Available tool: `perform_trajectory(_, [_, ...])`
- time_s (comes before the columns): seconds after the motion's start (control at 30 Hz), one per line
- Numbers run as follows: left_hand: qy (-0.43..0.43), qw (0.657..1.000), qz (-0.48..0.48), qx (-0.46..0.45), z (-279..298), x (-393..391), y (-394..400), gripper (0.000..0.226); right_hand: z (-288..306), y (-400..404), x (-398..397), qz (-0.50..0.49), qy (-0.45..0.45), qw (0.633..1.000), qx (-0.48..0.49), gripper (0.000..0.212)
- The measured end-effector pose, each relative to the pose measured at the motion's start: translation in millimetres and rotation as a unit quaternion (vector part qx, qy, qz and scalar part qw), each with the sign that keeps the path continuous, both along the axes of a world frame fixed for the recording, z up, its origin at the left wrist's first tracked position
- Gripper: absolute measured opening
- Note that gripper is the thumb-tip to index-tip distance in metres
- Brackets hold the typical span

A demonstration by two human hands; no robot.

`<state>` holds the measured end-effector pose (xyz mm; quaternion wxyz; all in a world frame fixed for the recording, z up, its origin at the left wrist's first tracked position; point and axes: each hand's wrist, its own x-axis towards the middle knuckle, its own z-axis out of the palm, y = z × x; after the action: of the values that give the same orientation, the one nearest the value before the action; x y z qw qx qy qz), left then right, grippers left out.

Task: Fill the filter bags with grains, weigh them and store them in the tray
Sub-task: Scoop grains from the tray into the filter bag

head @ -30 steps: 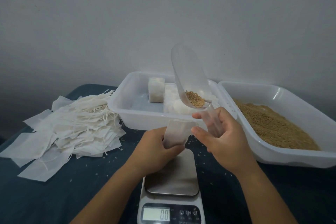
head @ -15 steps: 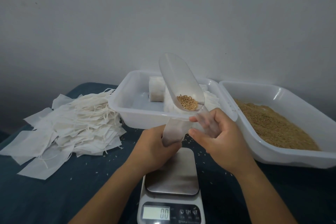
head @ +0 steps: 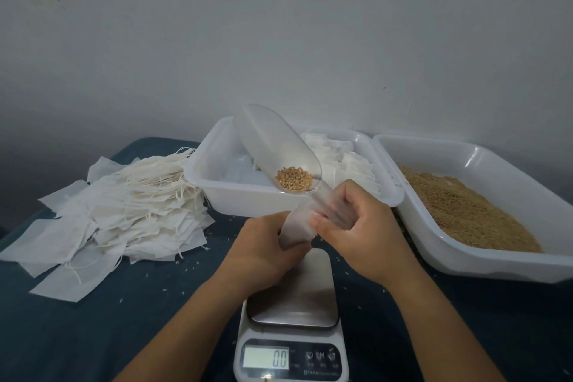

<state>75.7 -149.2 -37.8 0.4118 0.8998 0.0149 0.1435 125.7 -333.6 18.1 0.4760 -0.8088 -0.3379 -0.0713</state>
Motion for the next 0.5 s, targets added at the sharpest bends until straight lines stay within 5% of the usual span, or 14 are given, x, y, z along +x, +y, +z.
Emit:
perform_trajectory(0.17, [-0.066, 0.998, -0.011, -0.009, 0.5, 0.6, 1.3, 0.020, 7.6, -7.0, -0.4, 0.040, 0.062, 0.997, -0.014, 0.025])
perform_trajectory(0.33, [-0.033, 0.999, 0.025, -0.020, -1.1, -0.3, 5.6, 0.018, 23.3, -22.3, -2.0, 0.027, 0.088, 0.996, -0.003, 0.016])
perform_trajectory(0.5, [-0.047, 0.996, 0.073, -0.018, -2.0, 0.3, 10.3, 0.018, 50.6, -58.1, -0.8, -0.044, 0.078, 0.994, -0.061, 0.038])
